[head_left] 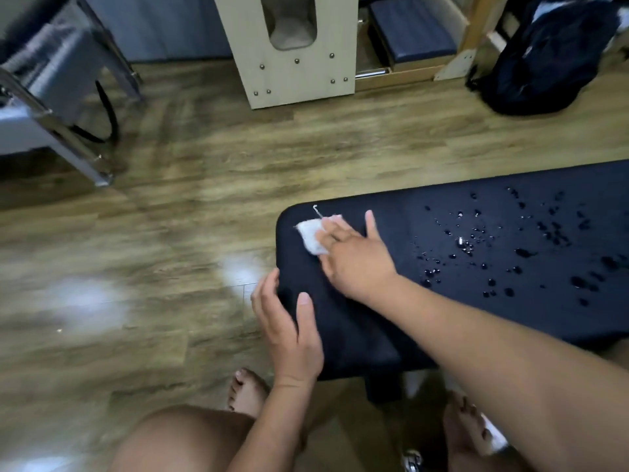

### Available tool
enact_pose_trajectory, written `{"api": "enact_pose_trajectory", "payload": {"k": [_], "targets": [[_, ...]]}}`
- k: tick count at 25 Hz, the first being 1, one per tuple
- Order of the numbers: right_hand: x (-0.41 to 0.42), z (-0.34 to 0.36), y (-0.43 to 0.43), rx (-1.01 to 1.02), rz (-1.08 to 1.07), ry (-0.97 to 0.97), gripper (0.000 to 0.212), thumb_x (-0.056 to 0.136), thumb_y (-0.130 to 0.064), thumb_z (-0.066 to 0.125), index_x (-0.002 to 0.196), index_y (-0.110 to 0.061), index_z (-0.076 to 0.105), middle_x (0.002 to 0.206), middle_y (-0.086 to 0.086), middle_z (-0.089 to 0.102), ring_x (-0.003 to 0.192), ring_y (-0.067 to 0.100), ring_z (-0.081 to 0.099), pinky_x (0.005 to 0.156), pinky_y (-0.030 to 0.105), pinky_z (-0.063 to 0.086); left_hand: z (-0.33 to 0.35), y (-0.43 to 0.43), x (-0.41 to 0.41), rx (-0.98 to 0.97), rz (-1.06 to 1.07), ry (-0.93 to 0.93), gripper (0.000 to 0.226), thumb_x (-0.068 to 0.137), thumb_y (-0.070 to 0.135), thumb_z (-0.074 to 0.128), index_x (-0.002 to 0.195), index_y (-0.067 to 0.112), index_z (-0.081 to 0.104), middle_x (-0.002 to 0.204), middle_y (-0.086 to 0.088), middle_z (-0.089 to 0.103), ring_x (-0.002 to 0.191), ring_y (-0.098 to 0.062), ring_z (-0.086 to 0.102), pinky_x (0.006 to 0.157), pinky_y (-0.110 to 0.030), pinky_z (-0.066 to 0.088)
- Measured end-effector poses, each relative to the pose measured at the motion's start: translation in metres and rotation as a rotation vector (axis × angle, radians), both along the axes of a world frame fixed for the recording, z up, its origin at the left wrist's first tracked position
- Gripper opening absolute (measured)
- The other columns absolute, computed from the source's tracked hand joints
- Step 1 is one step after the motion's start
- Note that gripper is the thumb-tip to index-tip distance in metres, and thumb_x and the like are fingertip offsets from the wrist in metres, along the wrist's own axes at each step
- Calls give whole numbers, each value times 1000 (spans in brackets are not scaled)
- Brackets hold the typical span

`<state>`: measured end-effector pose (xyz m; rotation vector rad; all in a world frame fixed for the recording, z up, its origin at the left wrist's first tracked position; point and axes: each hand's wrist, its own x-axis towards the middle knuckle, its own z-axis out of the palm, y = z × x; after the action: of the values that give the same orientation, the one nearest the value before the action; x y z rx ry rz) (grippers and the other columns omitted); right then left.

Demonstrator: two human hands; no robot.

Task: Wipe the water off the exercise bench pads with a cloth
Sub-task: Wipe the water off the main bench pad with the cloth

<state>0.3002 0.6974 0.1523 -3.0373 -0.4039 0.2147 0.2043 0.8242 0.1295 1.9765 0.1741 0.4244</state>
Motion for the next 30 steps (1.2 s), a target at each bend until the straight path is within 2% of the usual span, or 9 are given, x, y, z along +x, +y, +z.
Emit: {"api": "enact_pose_trajectory", "payload": {"k": [4, 7, 11, 13, 15, 21, 26, 28, 30], "targets": [[-20, 1, -93, -41, -232, -23, 46, 101, -33, 25, 145, -22, 30, 160, -3, 17, 148, 13, 10, 116, 57, -1, 9, 11, -2, 28, -199, 258, 63, 92, 52, 33, 149, 25, 36, 154, 7, 37, 141, -5, 31, 117, -25, 22], [-44, 1, -70, -21, -318, -2, 51, 102, -34, 18, 150, -18, 22, 161, 4, 14, 148, 21, 7, 117, 52, -1, 13, 13, 1, -141, -169, 331, 62, 91, 54, 34, 149, 34, 35, 155, 14, 36, 141, -1, 31, 119, -30, 23], [-108, -8, 25, 98, -38, -18, 51, 99, -27, 33, 148, -15, 30, 158, 8, 23, 147, 24, 15, 117, 49, -5, 19, 16, 0, -304, -131, 360, 63, 87, 58, 36, 146, 34, 41, 152, 14, 40, 140, -3, 34, 119, -30, 25], [-138, -7, 33, 96, 109, -31, 48, 89, -30, 43, 134, -18, 54, 143, 5, 50, 136, 19, 41, 113, 51, 7, 22, 14, 0, -355, -120, 367, 61, 89, 59, 39, 144, 33, 44, 151, 13, 43, 139, -3, 36, 119, -31, 25], [-157, -6, -1, 65, 151, -38, 46, 86, -35, 40, 124, -21, 64, 134, -1, 59, 127, 14, 52, 106, 54, 20, 21, 10, -3, -275, -133, 368, 50, 99, 50, 40, 146, 31, 42, 154, 9, 40, 142, -6, 32, 120, -31, 22], [-176, -9, -97, 49, 55, -49, 46, 95, -34, 33, 132, -21, 57, 144, -4, 49, 136, 13, 40, 113, 56, 18, -4, 0, -4, 217, -225, 282, 73, 88, 62, 21, 150, 26, 37, 161, 7, 27, 151, -8, 6, 124, -37, 2], [-85, -7, -40, 105, -247, -29, 42, 101, -25, 31, 143, -23, 37, 158, 0, 23, 148, 18, 13, 117, 54, 4, -1, 2, 3, 46, -200, 310, 78, 84, 65, 26, 151, 26, 35, 159, 10, 30, 150, -5, 10, 123, -39, 7], [-87, -9, -3, 130, -176, -39, 50, 99, -26, 32, 149, -23, 27, 160, 1, 18, 148, 20, 7, 118, 53, 2, -4, 2, 4, 0, -178, 313, 78, 83, 66, 28, 150, 26, 36, 158, 11, 32, 150, -5, 12, 123, -39, 9], [-122, -8, 12, 179, 30, -37, 53, 95, -28, 37, 147, -22, 33, 156, 0, 29, 147, 19, 16, 118, 55, 8, -4, 1, 3, -33, -158, 308, 81, 79, 68, 28, 149, 27, 38, 157, 11, 34, 149, -4, 14, 123, -40, 11]]}}
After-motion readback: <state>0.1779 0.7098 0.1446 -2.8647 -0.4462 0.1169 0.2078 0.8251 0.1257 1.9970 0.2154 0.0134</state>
